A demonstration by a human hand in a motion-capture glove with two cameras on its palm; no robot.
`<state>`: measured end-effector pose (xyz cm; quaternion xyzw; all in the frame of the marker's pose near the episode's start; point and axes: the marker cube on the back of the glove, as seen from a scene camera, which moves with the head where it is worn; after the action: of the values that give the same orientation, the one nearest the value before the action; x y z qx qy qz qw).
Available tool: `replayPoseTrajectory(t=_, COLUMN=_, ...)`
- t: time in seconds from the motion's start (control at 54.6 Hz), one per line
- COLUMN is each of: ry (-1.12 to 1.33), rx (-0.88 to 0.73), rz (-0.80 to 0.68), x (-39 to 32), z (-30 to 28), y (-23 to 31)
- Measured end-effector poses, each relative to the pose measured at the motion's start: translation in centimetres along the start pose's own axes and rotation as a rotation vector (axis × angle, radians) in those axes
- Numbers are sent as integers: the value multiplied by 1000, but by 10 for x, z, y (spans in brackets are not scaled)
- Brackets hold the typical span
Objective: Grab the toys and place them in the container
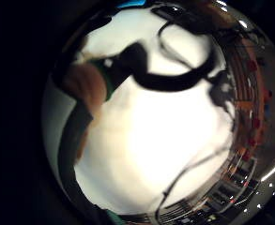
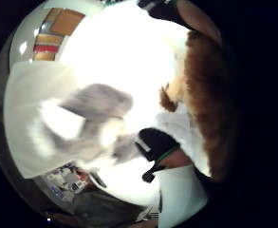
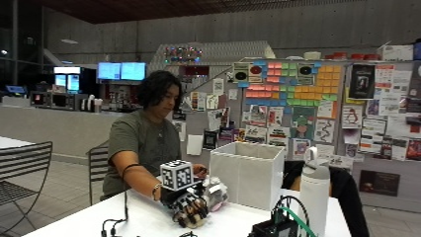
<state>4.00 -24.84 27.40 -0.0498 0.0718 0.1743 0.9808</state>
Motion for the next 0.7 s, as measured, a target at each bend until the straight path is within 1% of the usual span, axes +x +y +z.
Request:
replayPoseTrajectory(t=0.055, ry=-84, rx=116, rz=7, x=10, z=2, y=-3)
replayPoseTrajectory(t=0.128, ry=-149, rx=124, rz=8, x=15, z=0, y=-7)
replayPoseTrajectory(t=0.238, ry=-92, rx=132, rz=-10, x=9, z=-9, y=-9)
replayPoseTrajectory(t=0.33, ry=-58, rx=175, rz=6, x=6, z=-32, y=-16)
replayPoseTrajectory(t=0.421, ry=-143, rx=253, rz=6, x=-8, z=-76, y=-19)
replayPoseTrajectory(t=0.513, ry=-256, rx=365, rz=-66, x=-46, z=-132, y=-9)
replayPoseTrajectory(t=0.623, ry=-367, rx=474, rz=-262, x=-119, z=-219, y=13)
replayPoseTrajectory(t=0.696, ry=-388, rx=557, rz=-395, x=-166, z=-271, y=30)
